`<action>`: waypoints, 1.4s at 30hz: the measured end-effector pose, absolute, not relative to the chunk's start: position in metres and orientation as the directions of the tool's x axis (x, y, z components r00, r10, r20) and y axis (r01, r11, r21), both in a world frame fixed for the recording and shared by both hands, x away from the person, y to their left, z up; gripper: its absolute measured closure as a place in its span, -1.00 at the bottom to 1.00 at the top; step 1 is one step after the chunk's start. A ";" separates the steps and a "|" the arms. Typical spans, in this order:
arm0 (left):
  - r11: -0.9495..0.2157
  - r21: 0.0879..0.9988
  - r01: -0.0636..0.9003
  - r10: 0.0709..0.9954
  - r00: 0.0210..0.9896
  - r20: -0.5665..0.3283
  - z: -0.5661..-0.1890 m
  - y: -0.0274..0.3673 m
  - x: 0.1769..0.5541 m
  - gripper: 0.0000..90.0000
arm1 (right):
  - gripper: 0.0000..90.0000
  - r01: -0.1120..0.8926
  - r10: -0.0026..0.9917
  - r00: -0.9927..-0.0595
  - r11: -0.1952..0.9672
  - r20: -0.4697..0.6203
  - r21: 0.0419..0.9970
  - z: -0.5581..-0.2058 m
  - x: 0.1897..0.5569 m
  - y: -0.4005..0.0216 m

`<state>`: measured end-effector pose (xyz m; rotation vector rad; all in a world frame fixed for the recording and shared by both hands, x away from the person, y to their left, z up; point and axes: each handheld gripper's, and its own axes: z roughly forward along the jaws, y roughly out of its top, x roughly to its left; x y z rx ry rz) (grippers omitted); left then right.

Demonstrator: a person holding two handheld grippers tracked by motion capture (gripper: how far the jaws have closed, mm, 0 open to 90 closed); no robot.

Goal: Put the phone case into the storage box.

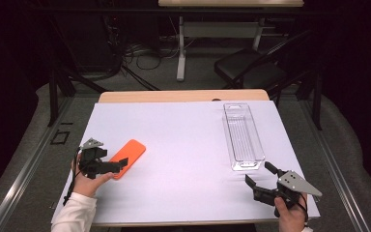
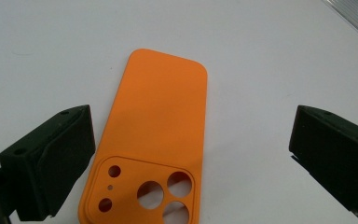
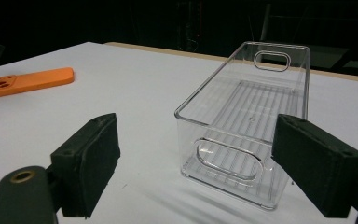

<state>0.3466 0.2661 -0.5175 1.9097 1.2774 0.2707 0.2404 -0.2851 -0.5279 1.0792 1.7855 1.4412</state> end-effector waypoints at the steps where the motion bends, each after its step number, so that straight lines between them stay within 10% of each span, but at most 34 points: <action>1: -0.164 0.710 0.685 0.849 0.464 -0.251 -0.518 0.266 0.349 -0.99 | -0.68 0.221 0.870 -0.493 0.084 0.037 0.972 -0.528 0.241 -0.285; 42: -0.342 0.613 0.712 0.860 0.500 -0.102 -0.546 0.245 0.395 -0.98 | -0.68 0.221 0.867 -0.497 0.083 0.039 0.972 -0.528 0.241 -0.286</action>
